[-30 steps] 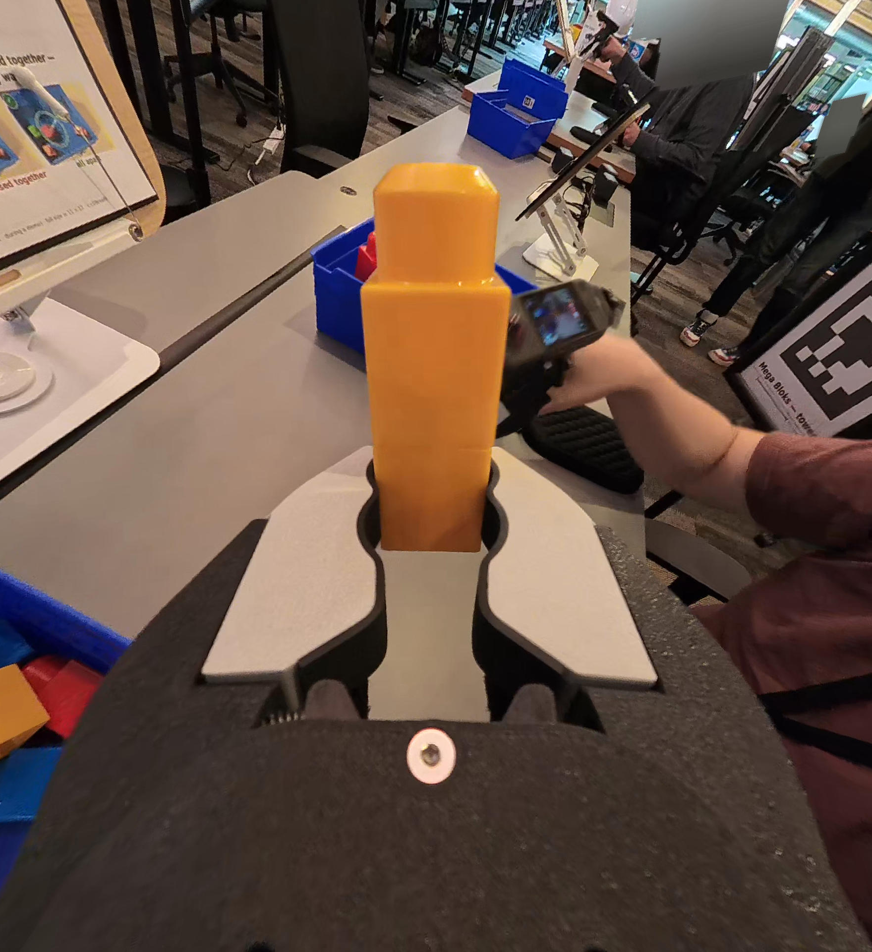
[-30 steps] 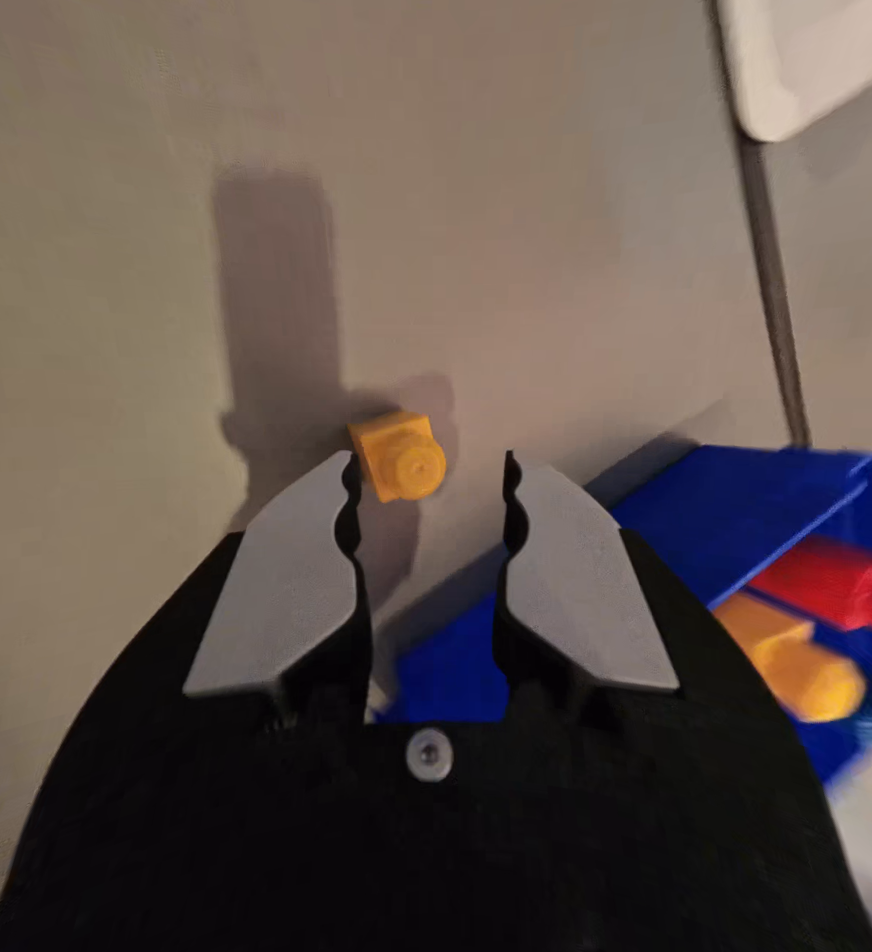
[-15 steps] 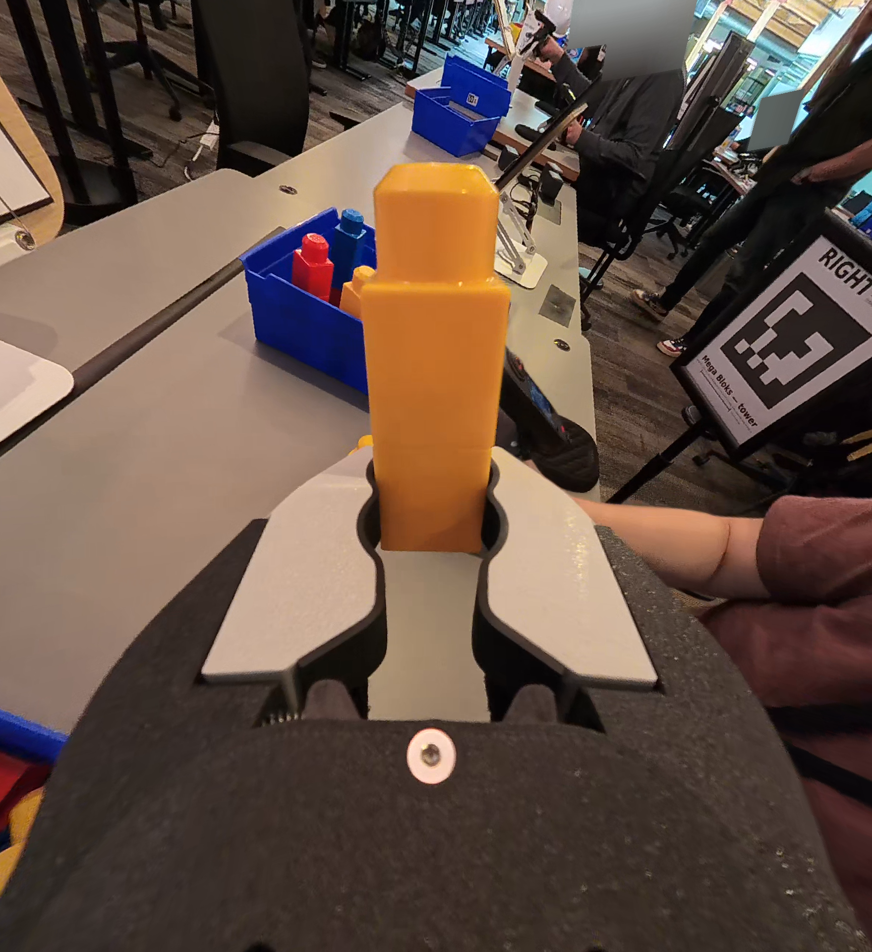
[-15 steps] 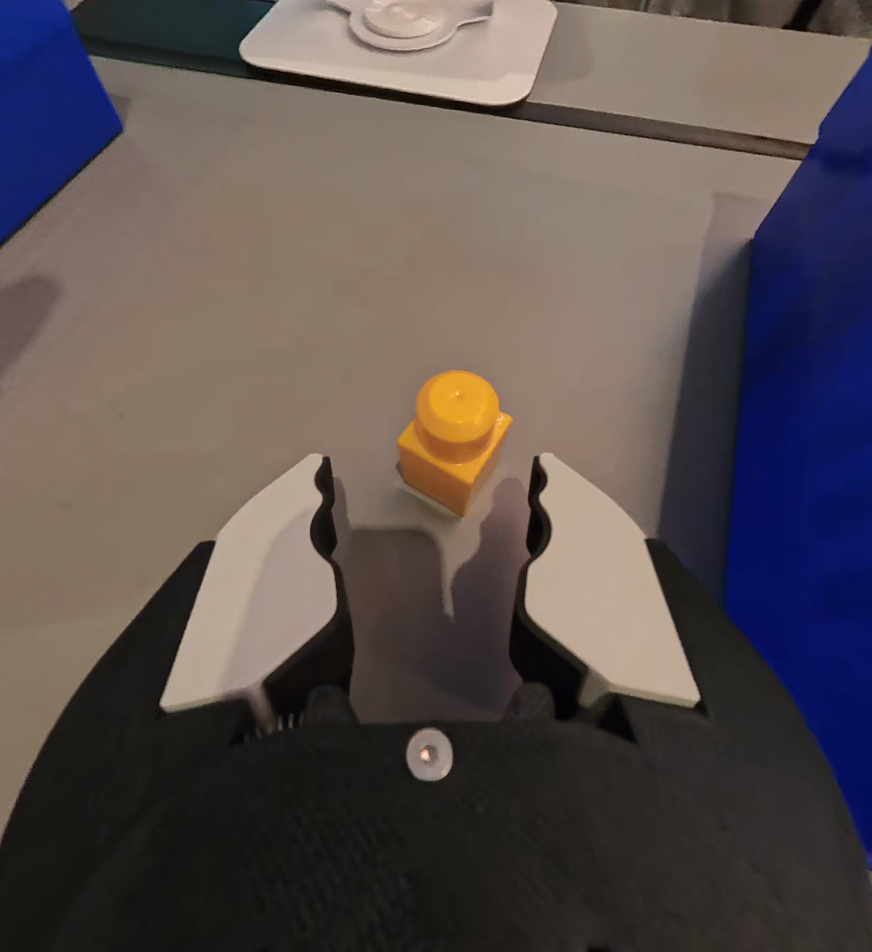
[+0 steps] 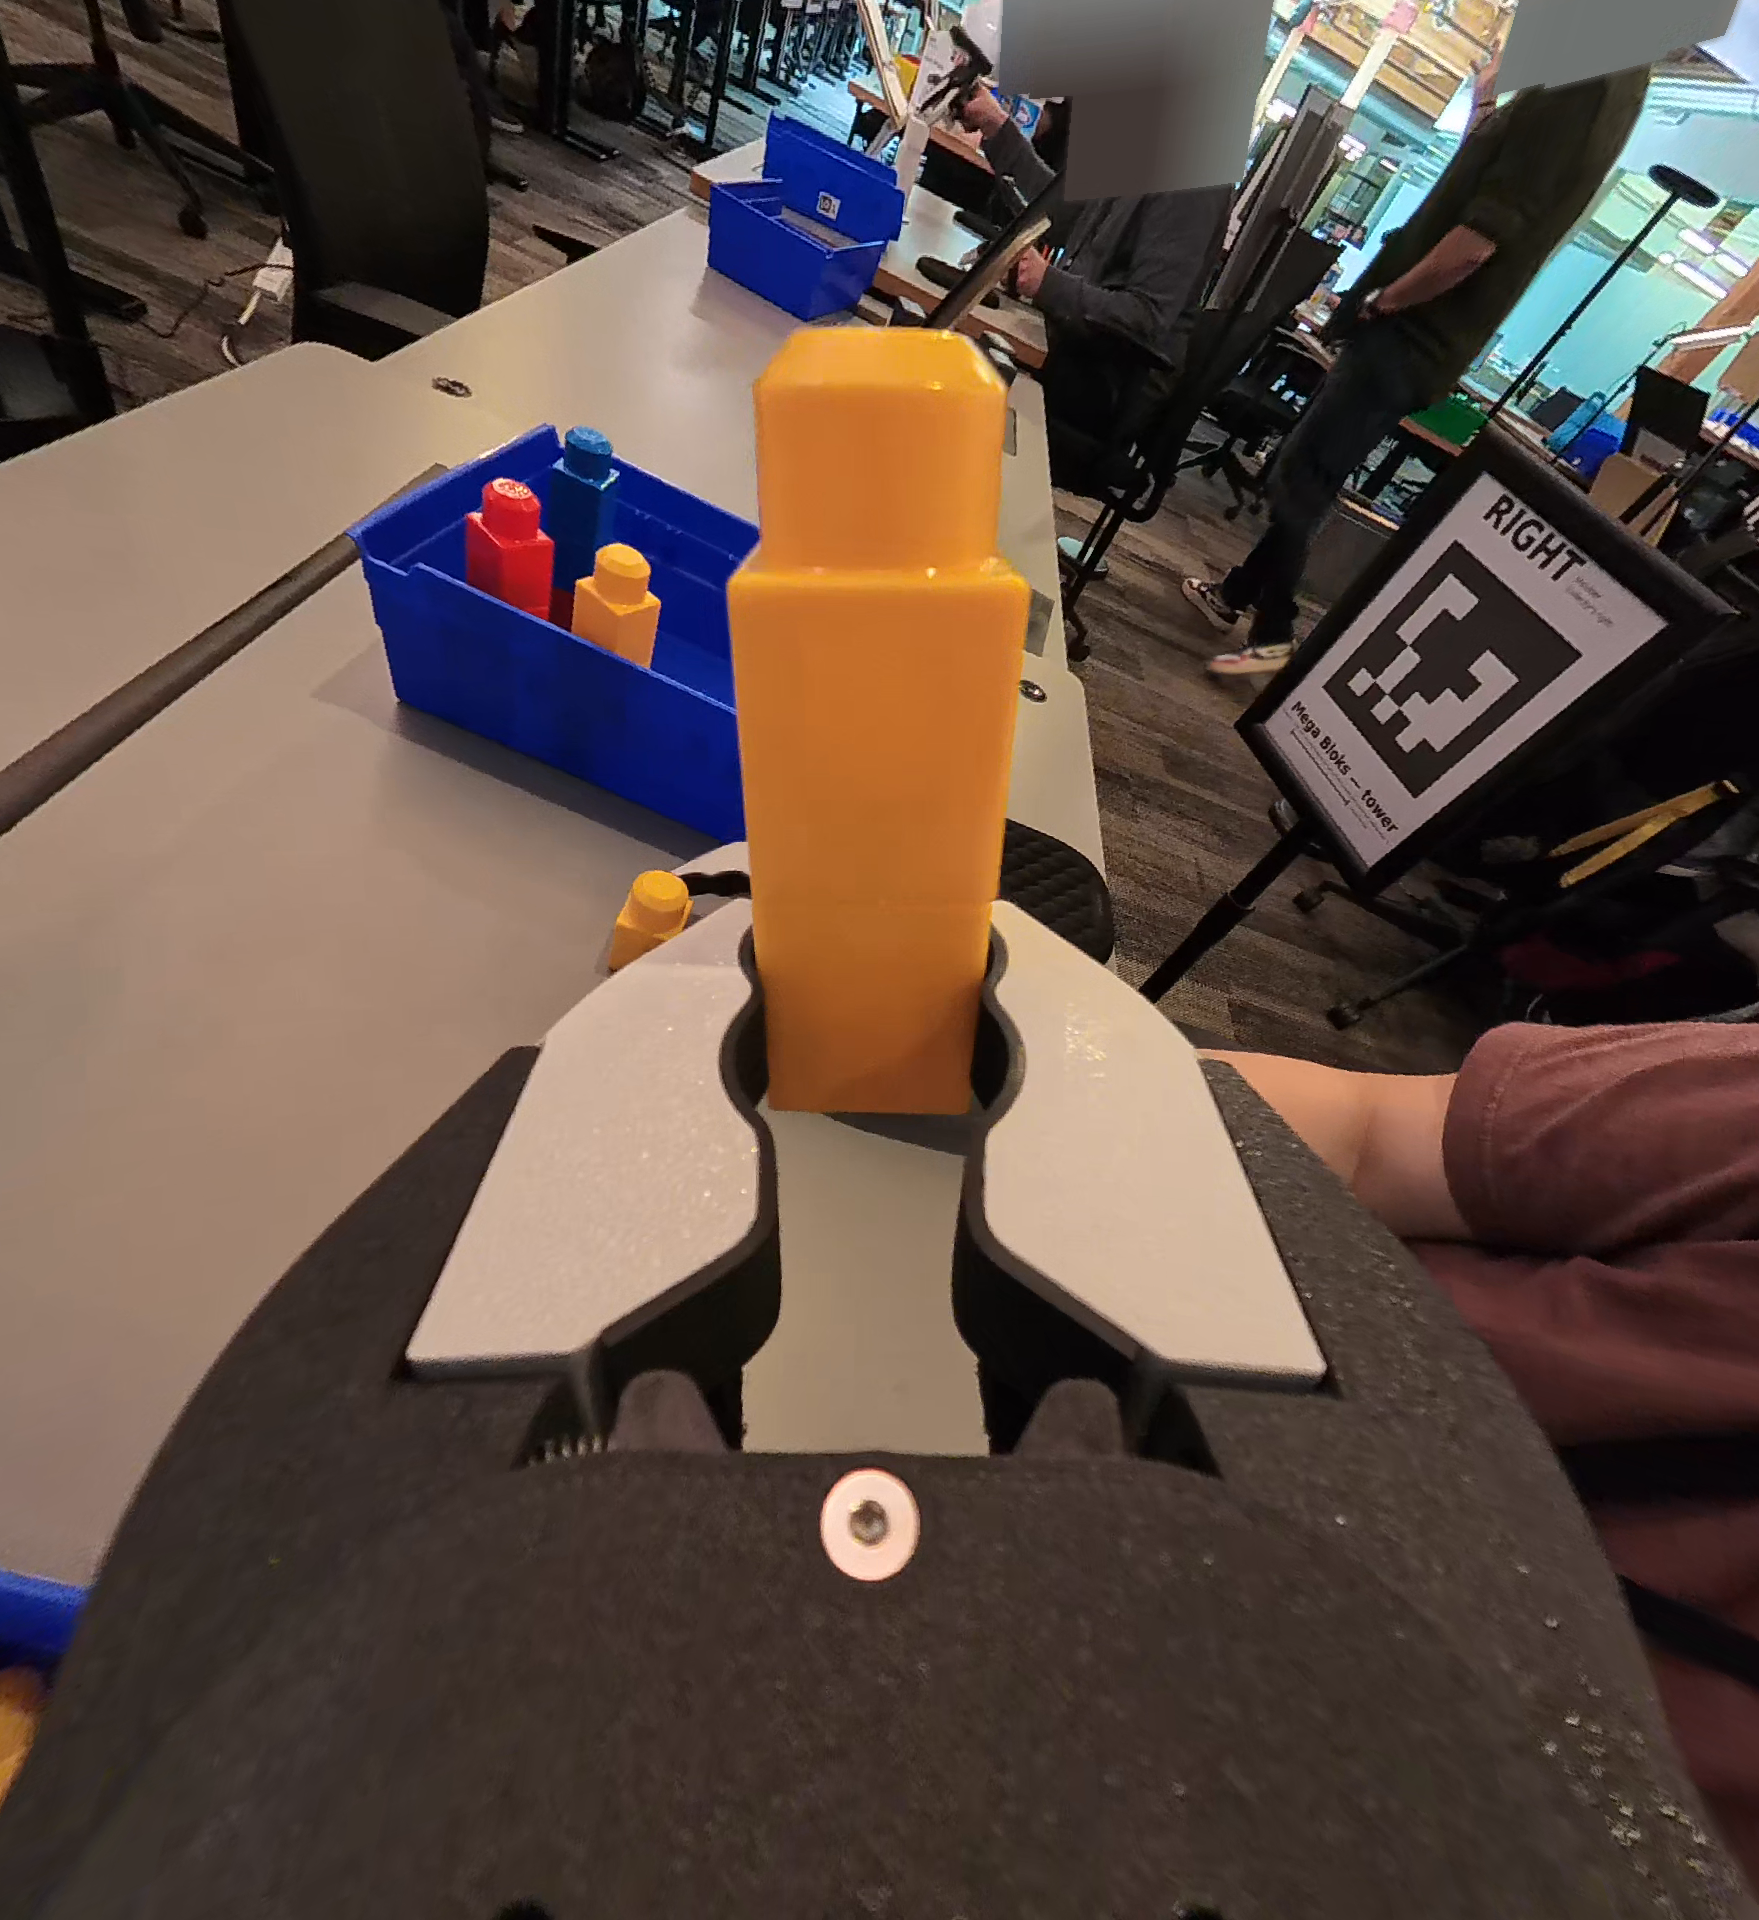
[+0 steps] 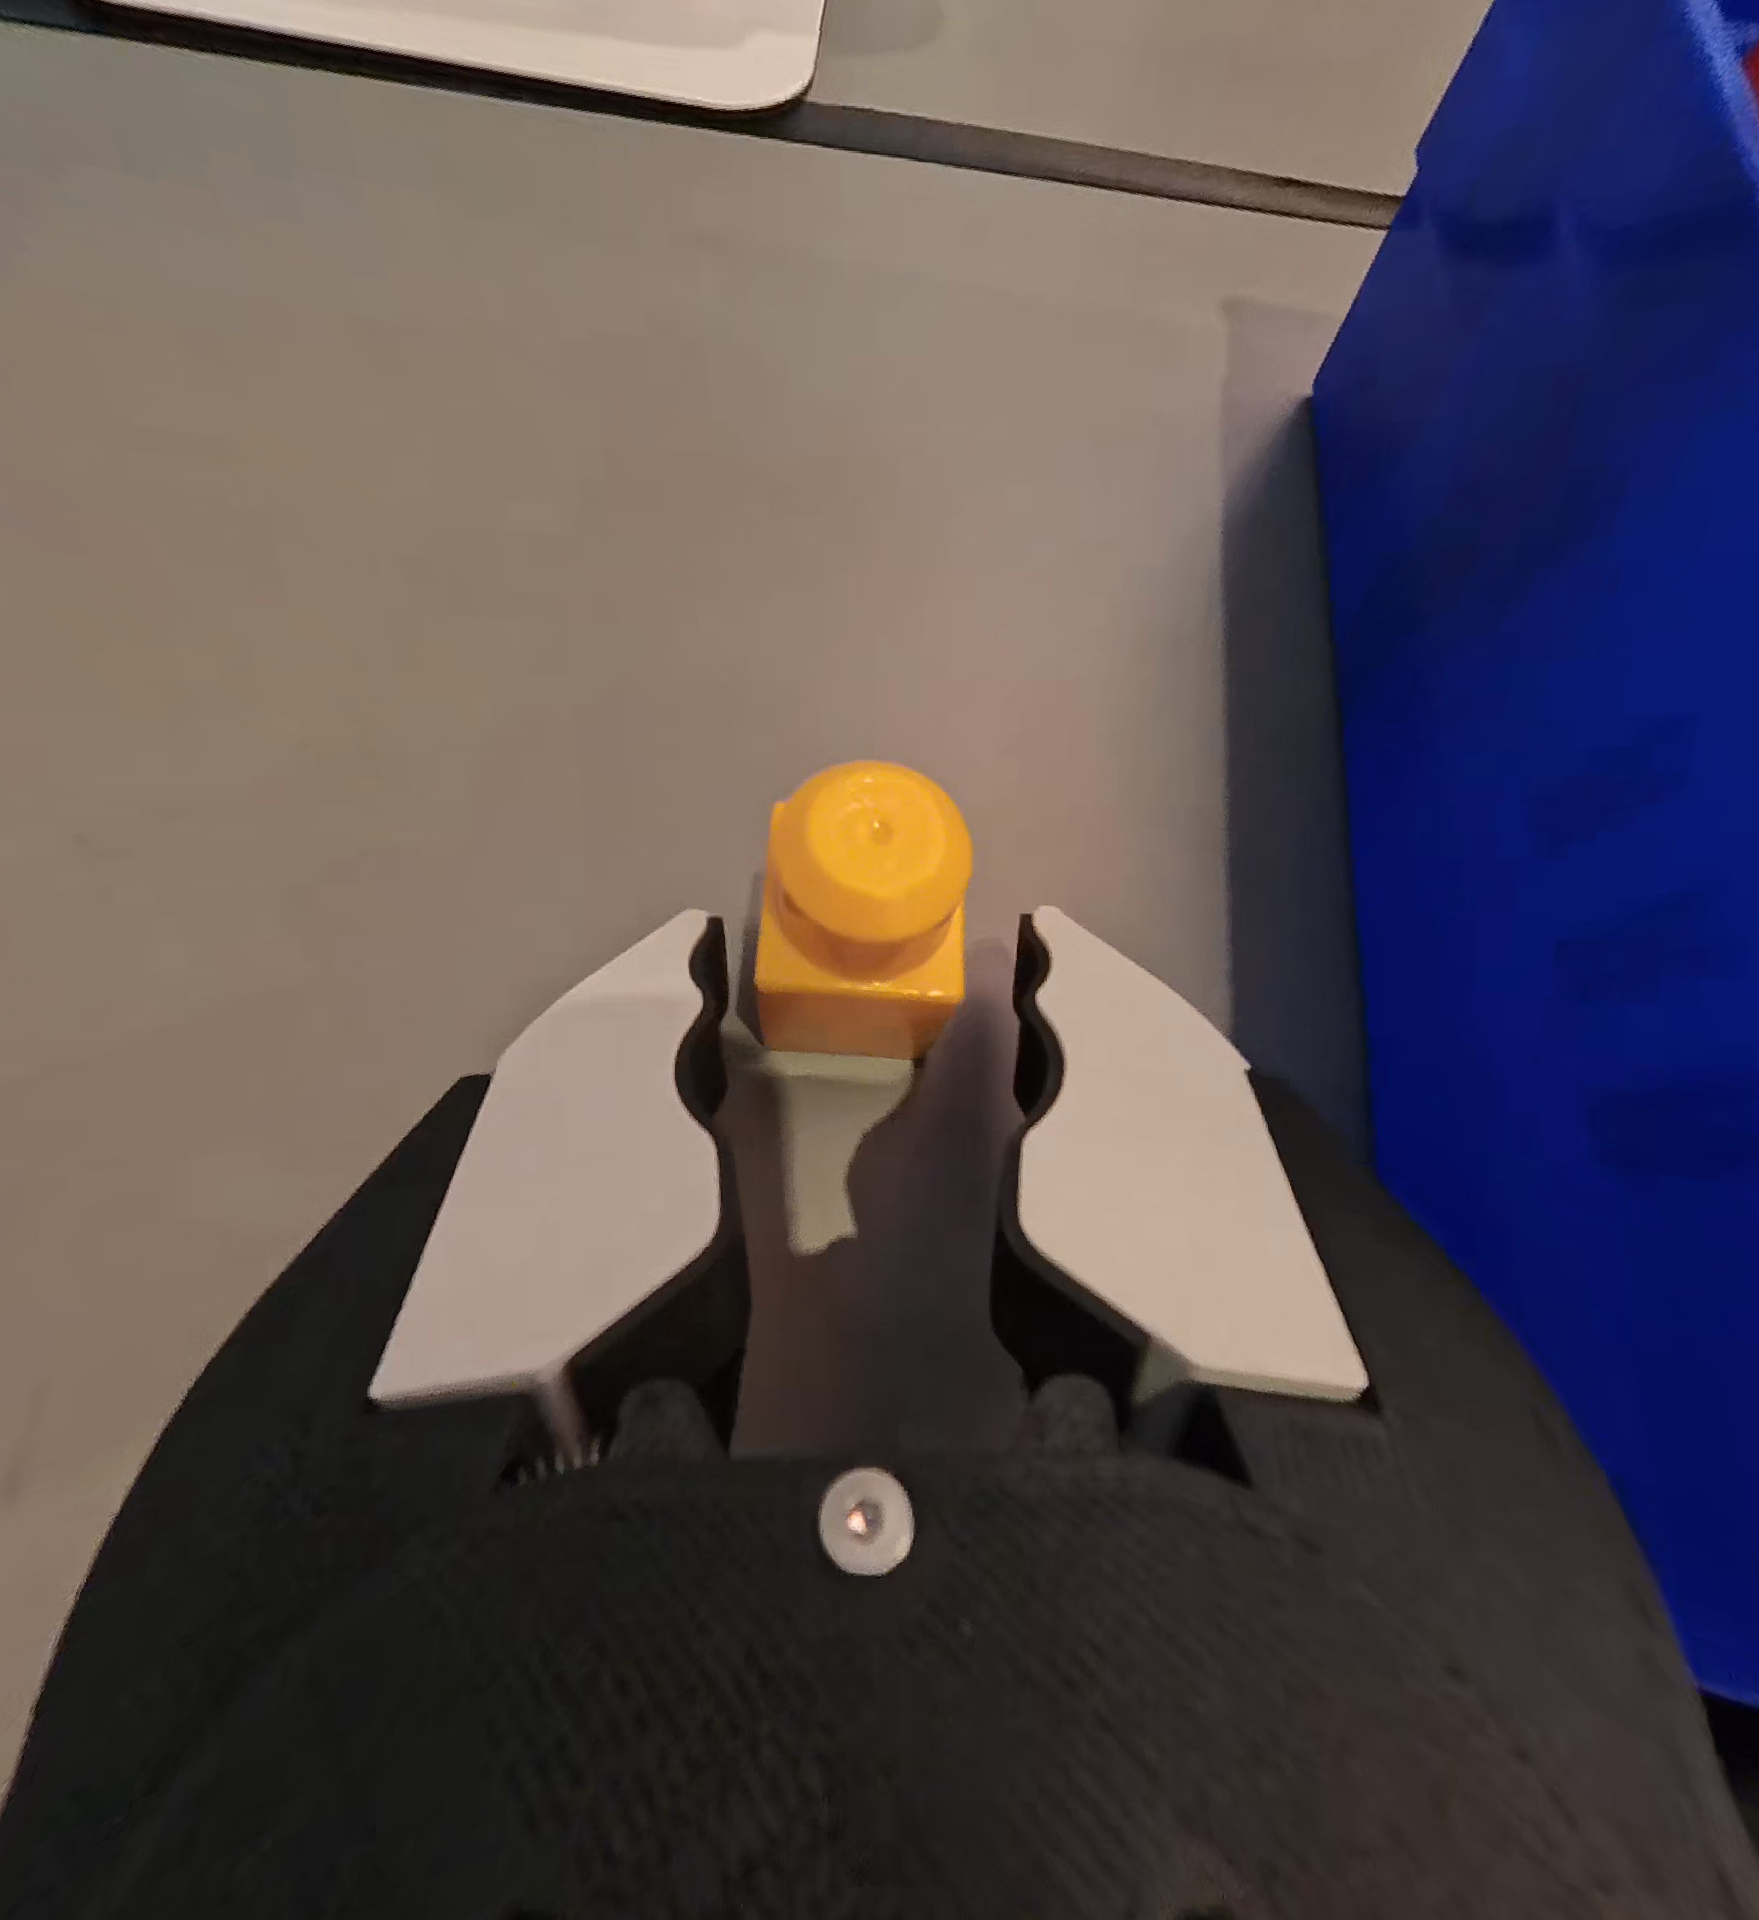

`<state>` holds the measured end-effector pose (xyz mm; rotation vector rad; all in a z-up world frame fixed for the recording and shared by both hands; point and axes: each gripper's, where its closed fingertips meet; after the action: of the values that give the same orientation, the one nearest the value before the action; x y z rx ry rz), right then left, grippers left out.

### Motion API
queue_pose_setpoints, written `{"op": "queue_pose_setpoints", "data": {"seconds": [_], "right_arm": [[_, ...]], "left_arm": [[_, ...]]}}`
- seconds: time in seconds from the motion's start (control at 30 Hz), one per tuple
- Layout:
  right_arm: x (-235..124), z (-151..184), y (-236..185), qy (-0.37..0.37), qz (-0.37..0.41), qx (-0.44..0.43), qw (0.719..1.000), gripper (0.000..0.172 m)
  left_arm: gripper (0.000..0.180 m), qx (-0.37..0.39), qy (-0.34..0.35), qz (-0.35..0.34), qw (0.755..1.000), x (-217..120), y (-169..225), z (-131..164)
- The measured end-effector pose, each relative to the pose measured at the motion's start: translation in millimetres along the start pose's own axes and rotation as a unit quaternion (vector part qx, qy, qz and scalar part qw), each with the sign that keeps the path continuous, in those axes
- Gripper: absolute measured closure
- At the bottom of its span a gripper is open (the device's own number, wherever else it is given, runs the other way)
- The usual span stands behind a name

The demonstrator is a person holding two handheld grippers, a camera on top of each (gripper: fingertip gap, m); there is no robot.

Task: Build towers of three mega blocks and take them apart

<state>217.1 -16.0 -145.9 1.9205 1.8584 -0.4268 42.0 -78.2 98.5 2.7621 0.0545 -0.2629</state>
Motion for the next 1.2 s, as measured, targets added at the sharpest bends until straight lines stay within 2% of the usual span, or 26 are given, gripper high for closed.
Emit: {"op": "queue_pose_setpoints", "data": {"seconds": [0.07, 0.17, 0.23, 0.3, 0.4, 0.47, 0.5, 0.57, 0.63, 0.73, 0.8, 0.87, 0.97, 1.07, 1.1, 1.2], "right_arm": [[4, 3, -3, -0.015, -0.012, 0.001, 1.000, 0.132], [1, -2, -12, -0.002, -0.057, 0.011, 0.998, 0.133], [-12, -21, -21, 0.033, -0.105, 0.017, 0.994, 0.134], [-34, -55, -32, 0.074, -0.180, 0.027, 0.980, 0.134], [-91, -131, -47, 0.154, -0.329, 0.036, 0.931, 0.134], [-144, -187, -55, 0.196, -0.440, 0.039, 0.876, 0.134], [-165, -212, -54, 0.209, -0.470, 0.033, 0.857, 0.135], [-201, -244, -61, 0.204, -0.540, -0.009, 0.817, 0.135], [-218, -263, -69, 0.188, -0.570, -0.045, 0.798, 0.135], [-223, -263, -89, 0.141, -0.607, -0.100, 0.776, 0.134], [-218, -258, -98, 0.119, -0.612, -0.118, 0.773, 0.134], [-224, -251, -105, 0.093, -0.647, -0.121, 0.747, 0.134], [-219, -246, -106, 0.069, -0.653, -0.122, 0.744, 0.135], [-214, -231, -111, 0.021, -0.650, -0.147, 0.746, 0.134], [-211, -228, -112, 0.018, -0.641, -0.154, 0.752, 0.134], [-214, -228, -116, 0.009, -0.647, -0.141, 0.749, 0.134]], "left_arm": [[0.145, -0.002, -0.001, -0.001, 1.000, 1, -2, 1], [0.145, -0.004, 0.000, 0.001, 1.000, 2, -7, 2], [0.145, -0.002, -0.001, 0.005, 1.000, 4, -10, 3], [0.145, 0.001, 0.000, 0.017, 1.000, 7, -10, 4], [0.145, 0.003, -0.002, 0.048, 0.999, 13, -6, 6], [0.145, 0.013, -0.009, 0.060, 0.998, 19, -5, 10], [0.145, 0.017, -0.016, 0.065, 0.998, 22, -4, 12], [0.145, 0.025, -0.023, 0.085, 0.996, 28, 3, 16], [0.145, 0.025, -0.022, 0.099, 0.995, 33, 8, 16], [0.145, 0.027, -0.026, 0.116, 0.993, 39, 15, 18], [0.145, 0.035, -0.038, 0.120, 0.991, 42, 19, 22], [0.145, 0.046, -0.043, 0.118, 0.991, 44, 21, 23], [0.145, 0.051, -0.039, 0.128, 0.990, 45, 27, 22], [0.145, 0.059, -0.069, 0.117, 0.989, 46, 25, 30], [0.145, 0.066, -0.079, 0.105, 0.989, 47, 21, 33], [0.145, 0.055, -0.081, 0.123, 0.988, 45, 26, 33]]}}
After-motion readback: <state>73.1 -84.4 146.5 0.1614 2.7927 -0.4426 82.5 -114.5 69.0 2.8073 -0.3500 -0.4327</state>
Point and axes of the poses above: each gripper's, where its closed fingertips meet, x out along the fingers, z out of its underside, y = z × x across the jaws, and after that the axes turned 6 degrees about y, right-handed
